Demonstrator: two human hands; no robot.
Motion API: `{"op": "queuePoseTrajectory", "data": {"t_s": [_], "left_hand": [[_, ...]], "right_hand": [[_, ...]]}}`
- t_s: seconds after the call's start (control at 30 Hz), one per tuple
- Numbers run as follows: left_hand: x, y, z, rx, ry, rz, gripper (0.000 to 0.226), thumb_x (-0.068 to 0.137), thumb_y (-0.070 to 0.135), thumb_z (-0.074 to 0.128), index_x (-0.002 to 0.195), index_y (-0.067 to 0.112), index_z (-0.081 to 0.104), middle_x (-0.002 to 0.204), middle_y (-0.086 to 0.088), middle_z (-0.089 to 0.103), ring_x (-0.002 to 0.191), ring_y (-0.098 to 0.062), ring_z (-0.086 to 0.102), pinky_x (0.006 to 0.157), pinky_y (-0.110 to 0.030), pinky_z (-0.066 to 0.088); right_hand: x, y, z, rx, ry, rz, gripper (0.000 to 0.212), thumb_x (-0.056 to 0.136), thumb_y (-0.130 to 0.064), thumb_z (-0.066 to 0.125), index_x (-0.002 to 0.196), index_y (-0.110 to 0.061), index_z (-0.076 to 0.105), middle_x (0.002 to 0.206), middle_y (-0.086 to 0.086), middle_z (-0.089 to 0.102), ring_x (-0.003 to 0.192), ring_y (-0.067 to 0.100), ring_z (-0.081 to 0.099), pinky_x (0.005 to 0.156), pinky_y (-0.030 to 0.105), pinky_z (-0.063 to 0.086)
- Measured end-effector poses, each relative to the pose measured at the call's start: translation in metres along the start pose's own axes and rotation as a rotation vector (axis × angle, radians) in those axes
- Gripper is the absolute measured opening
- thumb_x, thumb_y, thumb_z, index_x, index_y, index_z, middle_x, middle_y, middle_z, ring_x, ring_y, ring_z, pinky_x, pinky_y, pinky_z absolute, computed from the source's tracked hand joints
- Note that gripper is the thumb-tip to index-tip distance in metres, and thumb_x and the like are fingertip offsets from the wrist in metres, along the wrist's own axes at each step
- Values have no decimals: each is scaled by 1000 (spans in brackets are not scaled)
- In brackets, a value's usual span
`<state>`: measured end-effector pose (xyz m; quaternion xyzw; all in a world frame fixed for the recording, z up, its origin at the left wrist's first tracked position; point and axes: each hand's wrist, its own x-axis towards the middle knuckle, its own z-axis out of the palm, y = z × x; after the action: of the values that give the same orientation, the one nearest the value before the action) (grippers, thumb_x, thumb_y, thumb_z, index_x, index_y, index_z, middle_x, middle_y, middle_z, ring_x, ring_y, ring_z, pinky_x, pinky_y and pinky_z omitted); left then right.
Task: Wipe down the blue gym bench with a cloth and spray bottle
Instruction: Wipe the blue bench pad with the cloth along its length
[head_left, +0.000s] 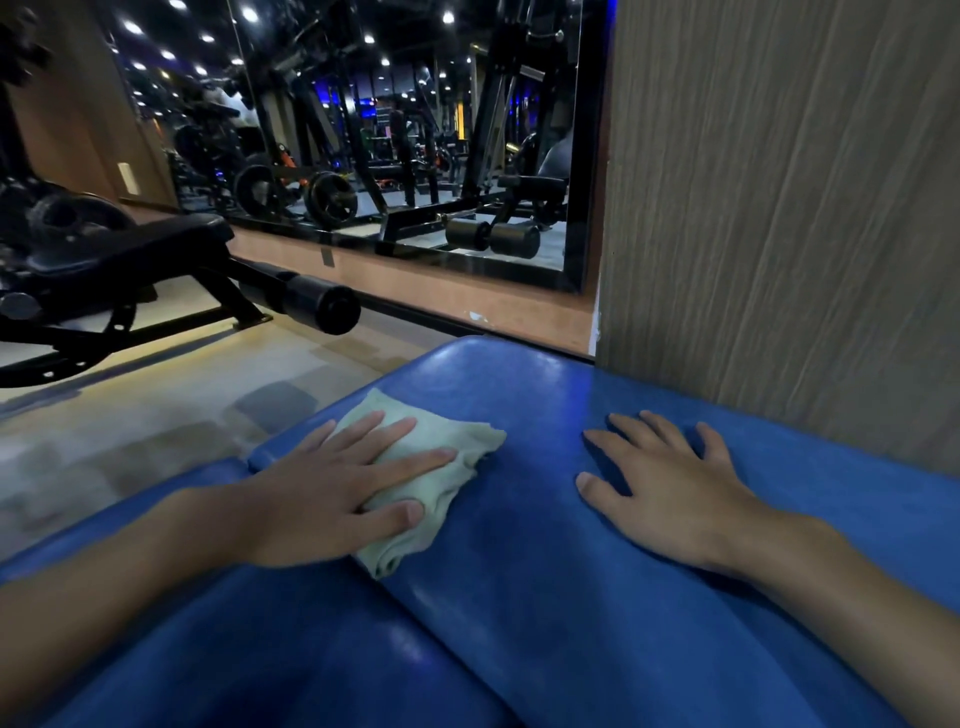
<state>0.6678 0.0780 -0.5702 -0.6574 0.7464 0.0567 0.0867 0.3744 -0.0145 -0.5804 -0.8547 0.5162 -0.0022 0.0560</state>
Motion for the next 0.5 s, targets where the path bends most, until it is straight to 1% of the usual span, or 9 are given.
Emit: {"op": "queuePoseTrajectory", "data": {"t_s": [0.07, 0.13, 0.2, 0.23, 0.3, 0.4, 0.47, 0.5], "left_hand": [[22, -1, -4, 10, 17, -3, 61, 71, 90, -2, 129, 78, -19, 164, 14, -17, 150, -13, -21, 121, -45, -9], [55, -4, -9, 30, 38, -26, 63, 71, 89, -2, 131, 76, -14, 166, 10, -11, 152, -16, -14, 121, -49, -4], [95, -7, -14, 23, 51, -48, 61, 84, 85, 5, 141, 69, -7, 167, 8, -7, 153, -20, -9, 121, -52, -1], [118, -6, -17, 17, 67, -53, 58, 89, 79, 9, 145, 66, -4, 167, 6, -5, 153, -22, -7, 120, -54, 0], [163, -5, -25, 0, 96, -72, 55, 95, 72, 16, 147, 64, 0, 167, 5, -2, 153, -26, -3, 119, -56, 3], [218, -3, -36, -39, 89, -114, 56, 92, 74, 18, 146, 65, 3, 167, 4, 3, 153, -28, 1, 119, -59, 6], [238, -4, -41, -59, 75, -126, 63, 85, 79, 15, 146, 65, 3, 167, 1, 6, 153, -30, 3, 118, -60, 8], [243, -4, -43, -65, 75, -125, 67, 81, 81, 13, 145, 66, 3, 167, 0, 7, 153, -30, 3, 118, -60, 9]], "right_hand": [[5, -3, 1, 26, -3, -11, 61, 96, -61, 16, 154, -42, 9, 165, -11, -1, 151, 16, -8, 118, 55, -7], [8, -5, 7, 13, -26, -15, 61, 95, -61, 9, 154, -44, 1, 165, -11, -8, 150, 17, -13, 118, 55, -9], [7, -5, 11, -12, -24, -15, 61, 95, -60, 4, 153, -44, -3, 164, -11, -13, 150, 17, -16, 118, 55, -9], [7, -5, 12, -22, -19, -13, 61, 94, -60, 3, 153, -44, -5, 164, -11, -14, 150, 17, -17, 118, 55, -9], [7, -4, 12, -31, -10, -11, 63, 93, -61, 1, 153, -44, -7, 164, -11, -15, 149, 17, -18, 118, 56, -9], [8, -3, 12, -30, 3, -21, 74, 81, -66, -10, 152, -45, -9, 163, -11, -15, 149, 17, -20, 118, 56, -8], [8, -2, 13, -20, 8, -30, 84, 71, -68, -18, 151, -45, -11, 163, -12, -15, 149, 16, -20, 118, 56, -8], [8, -2, 13, -18, 7, -32, 85, 69, -68, -19, 151, -46, -11, 163, -12, -15, 149, 16, -20, 118, 56, -9]]}}
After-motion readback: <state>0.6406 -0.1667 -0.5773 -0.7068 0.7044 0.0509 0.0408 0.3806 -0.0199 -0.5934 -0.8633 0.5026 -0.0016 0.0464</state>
